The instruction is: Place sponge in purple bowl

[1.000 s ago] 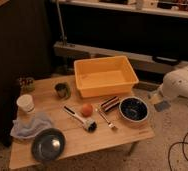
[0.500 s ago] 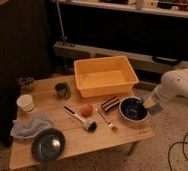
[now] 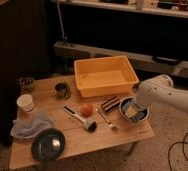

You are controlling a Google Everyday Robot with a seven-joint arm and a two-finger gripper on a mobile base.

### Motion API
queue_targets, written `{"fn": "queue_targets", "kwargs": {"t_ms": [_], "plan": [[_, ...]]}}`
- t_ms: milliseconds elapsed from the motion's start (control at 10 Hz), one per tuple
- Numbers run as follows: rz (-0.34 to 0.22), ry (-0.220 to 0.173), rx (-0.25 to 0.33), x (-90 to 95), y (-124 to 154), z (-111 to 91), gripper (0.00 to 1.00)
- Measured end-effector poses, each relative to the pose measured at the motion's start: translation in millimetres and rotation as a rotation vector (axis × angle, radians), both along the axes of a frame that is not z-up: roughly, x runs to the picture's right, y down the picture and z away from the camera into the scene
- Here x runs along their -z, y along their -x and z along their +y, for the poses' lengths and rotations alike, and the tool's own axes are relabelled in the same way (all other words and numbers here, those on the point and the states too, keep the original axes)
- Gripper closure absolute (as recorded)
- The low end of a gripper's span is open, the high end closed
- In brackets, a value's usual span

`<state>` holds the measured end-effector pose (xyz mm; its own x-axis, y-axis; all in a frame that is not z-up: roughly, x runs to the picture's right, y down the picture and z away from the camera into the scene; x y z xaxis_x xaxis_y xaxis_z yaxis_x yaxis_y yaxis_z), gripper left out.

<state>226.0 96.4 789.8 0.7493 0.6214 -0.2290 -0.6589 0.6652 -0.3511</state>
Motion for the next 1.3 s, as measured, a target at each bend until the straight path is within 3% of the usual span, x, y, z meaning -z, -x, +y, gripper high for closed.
{"fn": "queue_targets", "kwargs": {"t_ms": [400,500,900,1000,1300], "plan": [[0.074,-0.018,0.025,-20.5,-19.3,-36.3,0.82],[0.081,-0.008,0.021,-23.0,-26.2,-37.1,0.74],[0.061,0.067,0.005,-33.9,-41.7,-18.2,0.28],[0.064,0.079,0.0,-36.3,-44.4,-15.3,0.22],[0.072,0.089,-0.031,-40.4,-45.1,-15.0,0.2]]}}
